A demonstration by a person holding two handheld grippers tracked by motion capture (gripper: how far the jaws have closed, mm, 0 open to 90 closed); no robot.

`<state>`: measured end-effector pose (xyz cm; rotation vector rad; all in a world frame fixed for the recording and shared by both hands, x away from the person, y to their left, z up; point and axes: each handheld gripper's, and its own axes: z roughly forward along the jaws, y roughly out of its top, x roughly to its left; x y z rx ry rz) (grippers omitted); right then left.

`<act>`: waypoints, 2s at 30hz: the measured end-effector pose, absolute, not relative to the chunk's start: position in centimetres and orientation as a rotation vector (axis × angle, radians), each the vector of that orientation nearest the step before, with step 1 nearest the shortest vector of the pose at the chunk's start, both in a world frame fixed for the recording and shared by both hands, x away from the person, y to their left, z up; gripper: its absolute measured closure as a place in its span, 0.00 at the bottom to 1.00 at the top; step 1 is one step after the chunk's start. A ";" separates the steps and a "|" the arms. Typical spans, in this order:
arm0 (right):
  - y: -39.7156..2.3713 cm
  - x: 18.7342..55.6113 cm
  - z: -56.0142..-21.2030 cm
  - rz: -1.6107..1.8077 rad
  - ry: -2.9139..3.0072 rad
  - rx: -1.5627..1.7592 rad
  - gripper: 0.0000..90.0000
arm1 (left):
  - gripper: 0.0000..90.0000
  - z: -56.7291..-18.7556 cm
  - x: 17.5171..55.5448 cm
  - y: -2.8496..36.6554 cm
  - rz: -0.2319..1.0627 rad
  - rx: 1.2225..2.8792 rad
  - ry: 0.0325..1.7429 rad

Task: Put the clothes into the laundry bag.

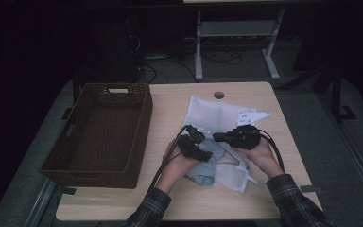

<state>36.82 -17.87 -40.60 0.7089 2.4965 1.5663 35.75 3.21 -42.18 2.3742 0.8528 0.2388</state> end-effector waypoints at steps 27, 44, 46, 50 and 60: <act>-17.5 36.5 -41.2 1.545 2.532 0.698 0.99 | 0.29 -40.7 30.7 10.7 0.157 2.302 0.780; -18.0 35.9 -42.4 1.500 2.589 0.760 0.70 | 0.21 -43.5 31.2 9.6 0.084 2.361 0.768; -18.4 35.4 -42.6 1.460 2.583 0.779 0.64 | 0.20 -43.6 31.3 9.6 0.079 2.364 0.767; -19.2 34.5 -42.9 1.426 2.582 0.783 0.62 | 0.18 -43.8 31.2 9.5 0.074 2.365 0.767; -21.3 32.7 -44.7 1.281 2.617 0.808 0.59 | 0.15 -44.4 31.2 8.5 0.085 2.386 0.747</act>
